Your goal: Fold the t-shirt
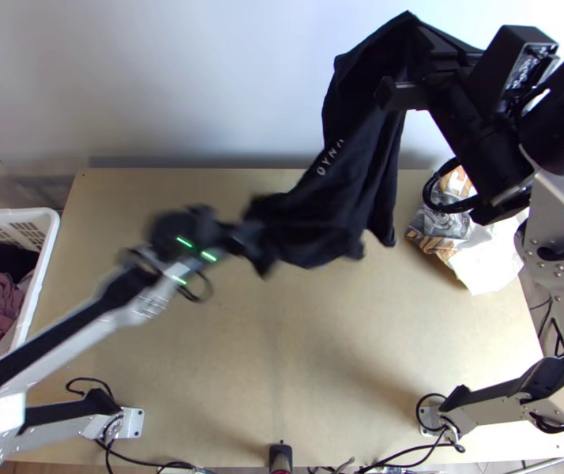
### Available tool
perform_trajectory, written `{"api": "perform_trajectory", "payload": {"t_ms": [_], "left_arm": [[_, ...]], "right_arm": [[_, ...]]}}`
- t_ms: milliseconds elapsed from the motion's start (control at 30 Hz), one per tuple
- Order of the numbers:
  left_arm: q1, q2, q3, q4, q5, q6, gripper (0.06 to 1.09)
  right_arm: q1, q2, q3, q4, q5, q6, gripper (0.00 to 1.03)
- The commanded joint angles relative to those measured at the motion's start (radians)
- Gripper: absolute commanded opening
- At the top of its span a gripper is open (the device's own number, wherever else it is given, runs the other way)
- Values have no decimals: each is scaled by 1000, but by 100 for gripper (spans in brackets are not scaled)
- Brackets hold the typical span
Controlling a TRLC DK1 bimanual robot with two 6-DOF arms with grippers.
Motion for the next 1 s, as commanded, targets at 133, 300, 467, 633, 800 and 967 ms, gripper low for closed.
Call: {"api": "perform_trajectory", "payload": {"t_ms": [133,300,467,633,800,967], "left_arm": [[619,-20,270,-210,275,-71,10],[805,248,418,-296,264,-250,10],[822,138,280,-241,261,-209,38],[708,-59,129,-251,261,-123,102],[584,-165,100,-276,262,-69,103],[438,-263,109,-297,266,-35,102]], "right_arm": [[-2,9,1,18,-3,16,2],[1,20,1,18,-3,22,2],[4,12,-5,4,-3,23,2],[11,13,-9,4,-3,23,2],[19,18,-10,4,-3,23,2],[24,18,-10,4,-1,19,2]]}}
